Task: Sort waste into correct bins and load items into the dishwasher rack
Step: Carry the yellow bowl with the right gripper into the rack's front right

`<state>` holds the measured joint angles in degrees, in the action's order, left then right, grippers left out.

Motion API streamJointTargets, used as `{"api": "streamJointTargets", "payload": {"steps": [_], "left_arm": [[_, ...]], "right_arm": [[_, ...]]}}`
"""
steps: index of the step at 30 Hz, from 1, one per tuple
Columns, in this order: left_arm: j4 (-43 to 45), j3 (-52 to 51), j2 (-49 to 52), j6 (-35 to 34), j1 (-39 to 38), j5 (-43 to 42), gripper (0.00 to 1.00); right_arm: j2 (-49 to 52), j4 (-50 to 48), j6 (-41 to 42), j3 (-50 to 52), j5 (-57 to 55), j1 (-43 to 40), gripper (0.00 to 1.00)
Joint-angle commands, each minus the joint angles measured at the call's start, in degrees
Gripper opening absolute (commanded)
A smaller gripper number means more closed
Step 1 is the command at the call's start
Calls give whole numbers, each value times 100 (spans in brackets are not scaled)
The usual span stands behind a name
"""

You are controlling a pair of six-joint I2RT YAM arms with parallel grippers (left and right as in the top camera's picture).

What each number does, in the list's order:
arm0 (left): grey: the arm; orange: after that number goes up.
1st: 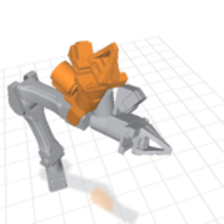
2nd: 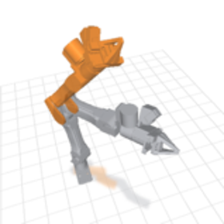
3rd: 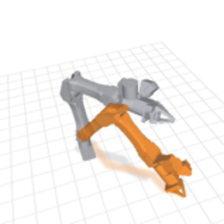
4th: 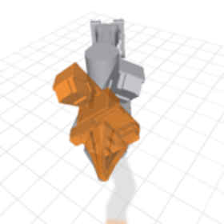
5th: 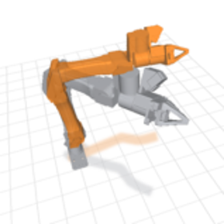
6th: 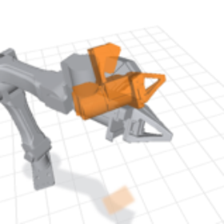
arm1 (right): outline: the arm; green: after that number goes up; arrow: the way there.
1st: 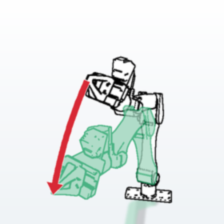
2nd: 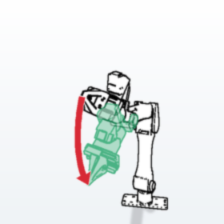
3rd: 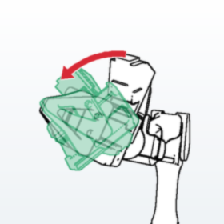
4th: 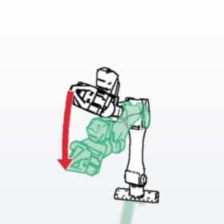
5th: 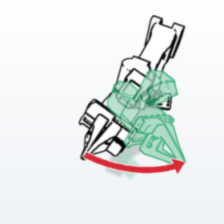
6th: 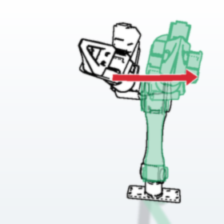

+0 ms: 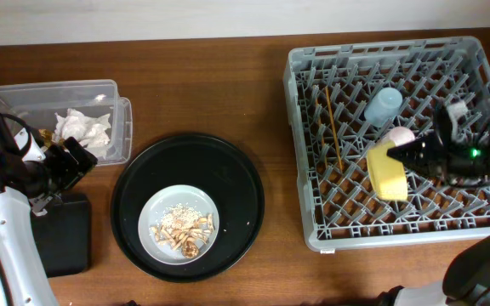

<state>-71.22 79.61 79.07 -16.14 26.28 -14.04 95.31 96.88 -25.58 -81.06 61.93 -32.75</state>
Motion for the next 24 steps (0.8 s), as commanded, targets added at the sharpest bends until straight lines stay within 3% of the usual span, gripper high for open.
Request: {"api": "streamJointTargets", "payload": {"steps": [1,12,20,24], "left_arm": [[-4,15,-55,-57,31,39,99],[-4,15,-55,-57,31,39,99],[-4,15,-55,-57,31,39,100],[-4,15,-55,-57,31,39,99]], "right_arm": [[76,-24,-632,393,197,-358,4],[1097,-282,-940,649,131,-778,4],[1268,-308,-957,647,129,-975,4],[1268,-498,-706,597,-68,-1390,11]]}}
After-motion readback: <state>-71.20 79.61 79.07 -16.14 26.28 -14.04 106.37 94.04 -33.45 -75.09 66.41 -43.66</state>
